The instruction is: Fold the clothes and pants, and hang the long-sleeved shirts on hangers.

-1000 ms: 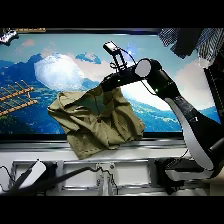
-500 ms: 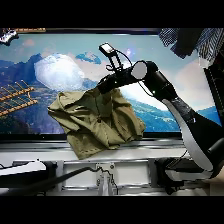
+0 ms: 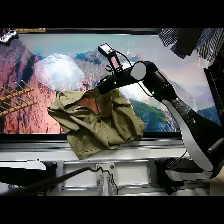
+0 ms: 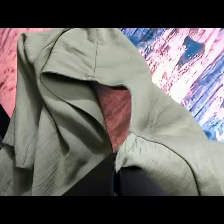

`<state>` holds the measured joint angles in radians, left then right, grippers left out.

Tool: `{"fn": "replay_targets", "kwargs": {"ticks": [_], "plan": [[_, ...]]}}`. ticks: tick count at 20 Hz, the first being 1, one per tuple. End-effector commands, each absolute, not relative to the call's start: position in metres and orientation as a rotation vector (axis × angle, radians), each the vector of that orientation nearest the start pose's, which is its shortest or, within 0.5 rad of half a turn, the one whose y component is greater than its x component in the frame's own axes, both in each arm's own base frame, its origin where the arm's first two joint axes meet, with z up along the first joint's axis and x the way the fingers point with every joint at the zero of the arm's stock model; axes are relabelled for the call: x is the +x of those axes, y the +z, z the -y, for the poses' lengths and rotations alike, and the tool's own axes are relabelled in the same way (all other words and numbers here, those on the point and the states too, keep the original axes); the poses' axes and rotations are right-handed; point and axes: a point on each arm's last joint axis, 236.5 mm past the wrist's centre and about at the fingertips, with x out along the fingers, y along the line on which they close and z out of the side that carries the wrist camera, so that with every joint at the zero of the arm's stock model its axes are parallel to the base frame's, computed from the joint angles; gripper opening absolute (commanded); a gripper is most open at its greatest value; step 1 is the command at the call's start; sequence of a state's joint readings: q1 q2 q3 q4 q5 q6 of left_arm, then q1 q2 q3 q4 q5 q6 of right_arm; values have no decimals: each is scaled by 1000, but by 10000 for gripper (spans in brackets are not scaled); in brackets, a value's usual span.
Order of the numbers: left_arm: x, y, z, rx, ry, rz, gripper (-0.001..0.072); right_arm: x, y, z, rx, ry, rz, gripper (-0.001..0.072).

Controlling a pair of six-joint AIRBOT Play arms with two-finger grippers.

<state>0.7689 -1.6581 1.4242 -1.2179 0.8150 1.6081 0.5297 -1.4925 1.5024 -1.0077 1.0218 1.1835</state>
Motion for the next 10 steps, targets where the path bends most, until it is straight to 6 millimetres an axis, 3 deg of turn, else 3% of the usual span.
{"fn": "replay_targets", "kwargs": {"ticks": [1,4,7,10], "plan": [[339,-33,-414,-13,768,-1153,348,371,90,-344,-90,966,-953,19],[340,-35,-413,-7,764,-1155,155,371,90,-344,-89,966,-951,19],[338,-27,-414,7,771,-1150,49,371,90,-344,-90,966,-953,19],[340,-8,-415,18,783,-1113,14,371,90,-344,-89,967,-954,19]]}}
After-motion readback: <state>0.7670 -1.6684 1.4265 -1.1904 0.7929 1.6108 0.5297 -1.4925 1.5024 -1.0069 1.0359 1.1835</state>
